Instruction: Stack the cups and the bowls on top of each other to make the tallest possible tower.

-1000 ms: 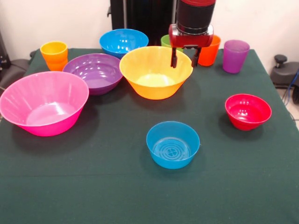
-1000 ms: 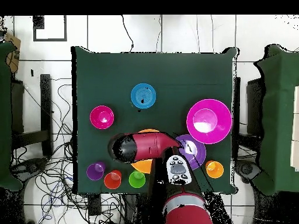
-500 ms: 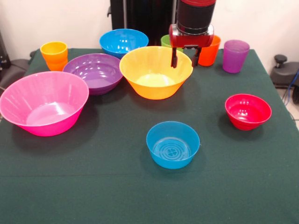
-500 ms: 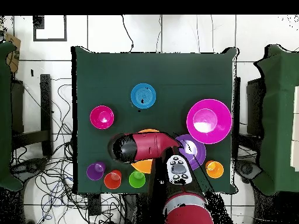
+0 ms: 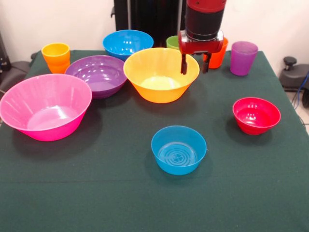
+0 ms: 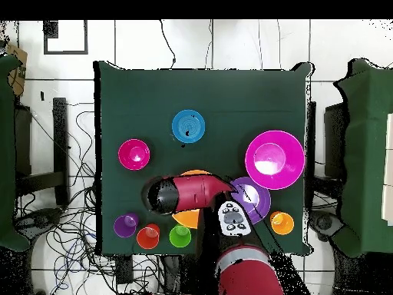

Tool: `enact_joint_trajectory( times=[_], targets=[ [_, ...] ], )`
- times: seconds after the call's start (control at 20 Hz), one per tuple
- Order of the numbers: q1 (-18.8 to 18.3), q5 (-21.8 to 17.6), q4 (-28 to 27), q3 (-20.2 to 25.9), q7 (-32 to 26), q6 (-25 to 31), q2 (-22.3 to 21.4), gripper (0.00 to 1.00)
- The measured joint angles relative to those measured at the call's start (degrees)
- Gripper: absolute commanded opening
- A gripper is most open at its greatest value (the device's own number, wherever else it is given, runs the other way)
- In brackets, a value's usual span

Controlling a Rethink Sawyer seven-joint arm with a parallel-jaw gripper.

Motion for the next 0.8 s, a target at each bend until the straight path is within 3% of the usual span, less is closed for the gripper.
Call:
enact_joint_trajectory(
  times=[0.35, 0.8],
  targets=[
    [0.2, 0.0, 0.2, 0.0, 0.0, -3.4, 3.3, 1.00],
    [0.8, 0.0, 1.1, -0.6, 0.0, -3.6, 3.5, 1.00]
  ],
)
